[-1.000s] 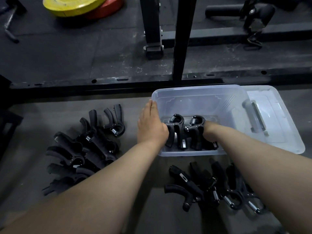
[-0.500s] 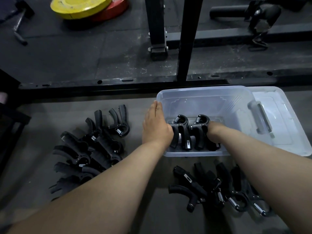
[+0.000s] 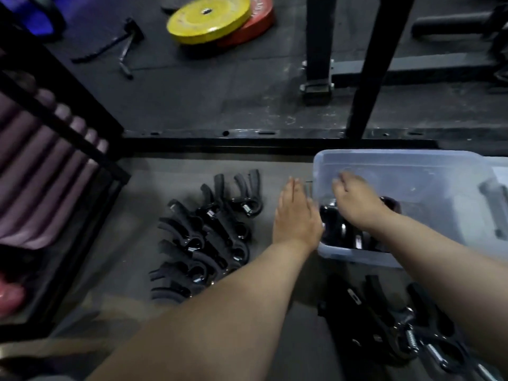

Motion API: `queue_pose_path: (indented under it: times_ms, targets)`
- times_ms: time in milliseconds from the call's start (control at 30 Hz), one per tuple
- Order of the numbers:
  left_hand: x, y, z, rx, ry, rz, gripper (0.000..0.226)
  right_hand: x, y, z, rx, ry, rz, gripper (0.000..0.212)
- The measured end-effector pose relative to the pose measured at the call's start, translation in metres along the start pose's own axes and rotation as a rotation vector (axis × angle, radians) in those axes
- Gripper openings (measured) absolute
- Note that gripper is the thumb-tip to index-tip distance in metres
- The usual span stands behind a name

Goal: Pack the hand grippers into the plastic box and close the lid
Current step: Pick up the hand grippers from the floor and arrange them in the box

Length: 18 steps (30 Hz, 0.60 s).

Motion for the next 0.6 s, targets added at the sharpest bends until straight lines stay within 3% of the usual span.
queue_pose_path:
  times_ms: [100, 200, 400, 600]
  targets:
    - [0.012, -0.036, 0.003, 0.082, 0.034, 0.025, 0.054, -0.031, -0.043, -0.005, 0.132, -0.048, -0.007, 0.050]
    - [0.022, -0.074, 0.012, 0.153, 0.023, 0.137, 0.055, -0.061, -0.044, -0.007, 0.095, -0.141, -0.134, 0.068]
    - [0.038, -0.126, 0.033, 0.325, -0.083, 0.243, 0.056, -0.060, -0.042, -0.009, 0.083, -0.060, -0.021, 0.062]
    - [0.032, -0.129, 0.056, 0.347, -0.145, 0.328, 0.049, -0.057, -0.041, -0.014, 0.063, -0.084, 0.057, 0.066]
Point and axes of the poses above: each hand's wrist, its own z-axis towards the middle knuckle, its own x-axis out of the back of the hand, y = z × x, the point moved 7 cm from there along z, towards the middle knuckle, and after that the axes turned 9 degrees about x, right-handed, at the moved point
